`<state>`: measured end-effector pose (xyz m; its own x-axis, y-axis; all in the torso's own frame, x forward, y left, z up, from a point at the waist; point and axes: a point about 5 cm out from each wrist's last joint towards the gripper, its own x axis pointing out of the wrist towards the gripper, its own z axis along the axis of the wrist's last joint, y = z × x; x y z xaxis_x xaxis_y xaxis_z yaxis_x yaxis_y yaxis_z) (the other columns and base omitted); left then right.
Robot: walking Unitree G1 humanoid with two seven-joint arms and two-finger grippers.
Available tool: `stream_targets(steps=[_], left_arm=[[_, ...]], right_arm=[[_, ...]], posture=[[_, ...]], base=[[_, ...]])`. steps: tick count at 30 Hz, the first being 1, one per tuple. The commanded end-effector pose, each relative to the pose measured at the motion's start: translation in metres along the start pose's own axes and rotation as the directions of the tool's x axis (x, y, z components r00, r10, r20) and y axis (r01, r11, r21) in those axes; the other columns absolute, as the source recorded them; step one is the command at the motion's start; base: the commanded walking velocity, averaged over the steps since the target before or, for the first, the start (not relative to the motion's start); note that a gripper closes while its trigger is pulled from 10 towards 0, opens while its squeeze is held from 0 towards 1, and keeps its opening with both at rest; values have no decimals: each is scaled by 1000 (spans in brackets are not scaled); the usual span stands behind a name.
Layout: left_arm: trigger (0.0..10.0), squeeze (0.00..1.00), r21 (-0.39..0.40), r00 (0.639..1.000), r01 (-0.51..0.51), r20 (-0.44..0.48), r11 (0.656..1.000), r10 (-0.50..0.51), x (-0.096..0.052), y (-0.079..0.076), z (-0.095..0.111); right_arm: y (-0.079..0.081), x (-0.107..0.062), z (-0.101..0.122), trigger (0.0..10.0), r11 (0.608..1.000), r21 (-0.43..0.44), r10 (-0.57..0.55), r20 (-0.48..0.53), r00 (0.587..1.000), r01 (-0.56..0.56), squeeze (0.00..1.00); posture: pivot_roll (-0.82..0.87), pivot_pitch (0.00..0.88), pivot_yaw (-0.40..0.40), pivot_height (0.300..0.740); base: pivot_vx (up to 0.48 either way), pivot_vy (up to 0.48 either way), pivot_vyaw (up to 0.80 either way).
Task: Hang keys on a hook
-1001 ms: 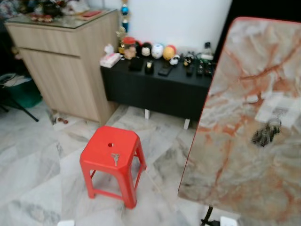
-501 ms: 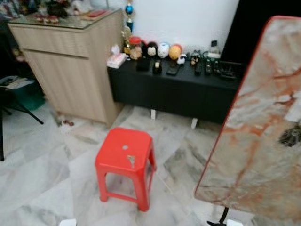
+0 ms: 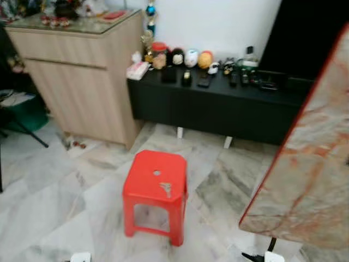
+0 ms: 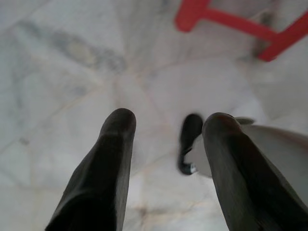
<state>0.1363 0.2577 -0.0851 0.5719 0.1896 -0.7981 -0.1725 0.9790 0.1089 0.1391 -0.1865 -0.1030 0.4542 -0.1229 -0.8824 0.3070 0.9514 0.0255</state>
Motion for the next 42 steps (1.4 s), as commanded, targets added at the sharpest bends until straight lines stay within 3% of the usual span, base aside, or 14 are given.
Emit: stream_targets(steps=[1,23,42], left_arm=[[10000,0,-7,1000,-2,-7,1000,2,0,0,-2],[10000,0,-2,1000,0,-5,1000,0,0,0,0],[10000,0,25,1000,9,-6,1000,-9,1,1,2]], right_arm=[[-3,0,5,10000,1000,12,-11,16,1000,11,0],[-1,1,8,10000,1000,24,-6,26,1000,5,0],[3,1,10,10000,1000,9,3,28,1000,-3,0]], posture=[[197,0,-31,740],[196,0,-25,740],[179,0,-10,740]], base=[[0,334,0],[0,331,0],[0,0,0]])
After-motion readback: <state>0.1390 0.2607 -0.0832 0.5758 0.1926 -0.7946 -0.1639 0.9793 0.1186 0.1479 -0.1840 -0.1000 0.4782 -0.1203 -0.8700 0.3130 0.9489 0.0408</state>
